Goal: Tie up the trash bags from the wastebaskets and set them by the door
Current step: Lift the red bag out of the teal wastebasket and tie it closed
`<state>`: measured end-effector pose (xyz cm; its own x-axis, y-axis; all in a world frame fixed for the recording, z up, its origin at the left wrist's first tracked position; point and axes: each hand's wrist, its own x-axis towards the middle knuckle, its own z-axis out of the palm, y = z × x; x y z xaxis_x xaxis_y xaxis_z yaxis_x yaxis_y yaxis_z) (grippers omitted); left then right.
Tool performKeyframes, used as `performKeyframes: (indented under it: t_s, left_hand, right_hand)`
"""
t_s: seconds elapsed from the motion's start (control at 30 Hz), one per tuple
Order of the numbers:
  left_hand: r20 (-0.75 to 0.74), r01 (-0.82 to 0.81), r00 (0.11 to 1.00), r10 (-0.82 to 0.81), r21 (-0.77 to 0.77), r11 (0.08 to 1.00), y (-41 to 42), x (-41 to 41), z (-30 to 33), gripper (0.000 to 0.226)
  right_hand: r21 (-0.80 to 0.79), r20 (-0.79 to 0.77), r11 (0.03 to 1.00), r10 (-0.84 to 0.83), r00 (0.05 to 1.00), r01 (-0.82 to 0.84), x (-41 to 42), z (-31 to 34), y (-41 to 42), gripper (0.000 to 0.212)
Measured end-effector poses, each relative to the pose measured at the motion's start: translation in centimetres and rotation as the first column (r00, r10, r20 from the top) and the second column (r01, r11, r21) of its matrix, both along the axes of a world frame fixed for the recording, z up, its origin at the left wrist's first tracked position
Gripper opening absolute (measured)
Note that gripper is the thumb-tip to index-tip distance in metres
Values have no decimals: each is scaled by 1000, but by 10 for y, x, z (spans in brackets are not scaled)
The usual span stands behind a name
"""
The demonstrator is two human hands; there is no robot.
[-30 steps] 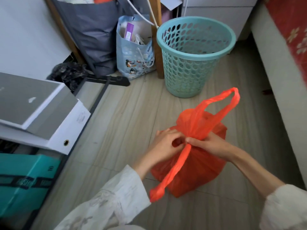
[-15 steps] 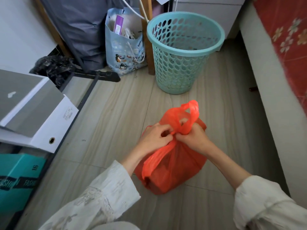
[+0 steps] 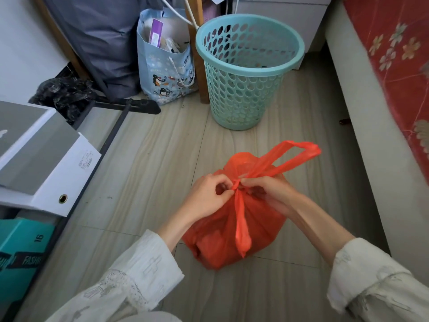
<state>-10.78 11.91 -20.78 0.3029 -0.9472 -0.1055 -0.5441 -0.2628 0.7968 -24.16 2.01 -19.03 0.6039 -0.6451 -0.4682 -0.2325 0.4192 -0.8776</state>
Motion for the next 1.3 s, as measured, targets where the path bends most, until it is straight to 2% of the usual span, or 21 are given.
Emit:
performKeyframes:
  t_s: [0.07, 0.13, 0.27, 0.37, 0.5, 0.6, 0.73, 0.83, 0.9, 0.97, 1.03, 1.1, 1.17, 1.23, 1.27, 1.3]
  left_hand:
    - [-29, -18, 999, 18, 13, 1000, 2, 1, -1, 4]
    - [-131, -43, 990, 48, 40, 998, 2, 2, 0, 11]
    - [-257, -141, 955, 148, 45, 989, 0, 3, 0, 15]
    - [-352, -144, 921, 165, 86, 986, 2, 3, 4, 25]
    - [-196, -90, 976, 96, 41, 995, 0, 2, 3, 24]
    - [-146, -101, 984, 97, -18, 995, -1, 3, 1, 19]
    - [-71, -67, 995, 63, -53, 996, -4, 3, 6, 7]
    - [-36, -11, 999, 10, -39, 999, -2, 1, 6, 19]
    - [58, 16, 998, -13, -52, 999, 1, 1, 6, 32]
    - [235, 81, 969, -72, -28, 996, 0, -1, 7, 29]
    - [368, 123, 924, -100, -38, 992, -2, -3, 10, 22]
    - [398, 130, 913, -93, -66, 989, -3, -6, 14, 25]
    - [396, 133, 914, -91, -82, 988, -5, -9, 16, 28]
    - [421, 165, 900, -115, -84, 983, -4, -14, 17, 28]
    - [436, 189, 890, -132, -89, 978, -4, -16, 18, 26]
    - [445, 215, 883, -151, -95, 972, -4, -19, 19, 25]
  right_hand:
    - [13, 19, 1000, -7, 1000, 7, 0, -2, 2, 17]
    - [8, 28, 1000, -15, 999, 15, 1, -3, 5, 20]
    - [-139, -15, 990, 30, 999, -32, 2, -2, 10, 23]
    - [-168, -19, 983, 72, 997, -75, 3, -1, 11, 20]
    - [-165, -8, 979, 120, 993, -119, 4, -2, 10, 18]
    - [-219, -39, 967, 120, 992, -126, 3, -1, 8, 18]
    - [-302, -25, 953, -35, 999, 26, -3, 6, 8, 15]
    - [-384, -61, 923, -32, 998, 6, -7, 7, 7, 9]
    - [-418, -115, 908, -19, 993, -31, -7, 6, 5, 11]
    - [-436, -153, 900, -46, 987, -26, -6, 7, 3, 14]
    - [-534, -220, 844, -82, 972, -49, -5, 6, 1, 17]
    - [-638, -299, 762, -106, 948, -116, -2, 5, 0, 18]
    - [-666, -317, 734, -121, 941, -130, -1, 5, -3, 6]
    - [-632, -341, 766, -139, 930, -118, -3, 0, -11, 14]
    - [-594, -346, 799, -150, 926, -92, -5, -3, -18, 10]
    - [-543, -365, 837, -172, 915, -60, -8, -5, -24, 15]
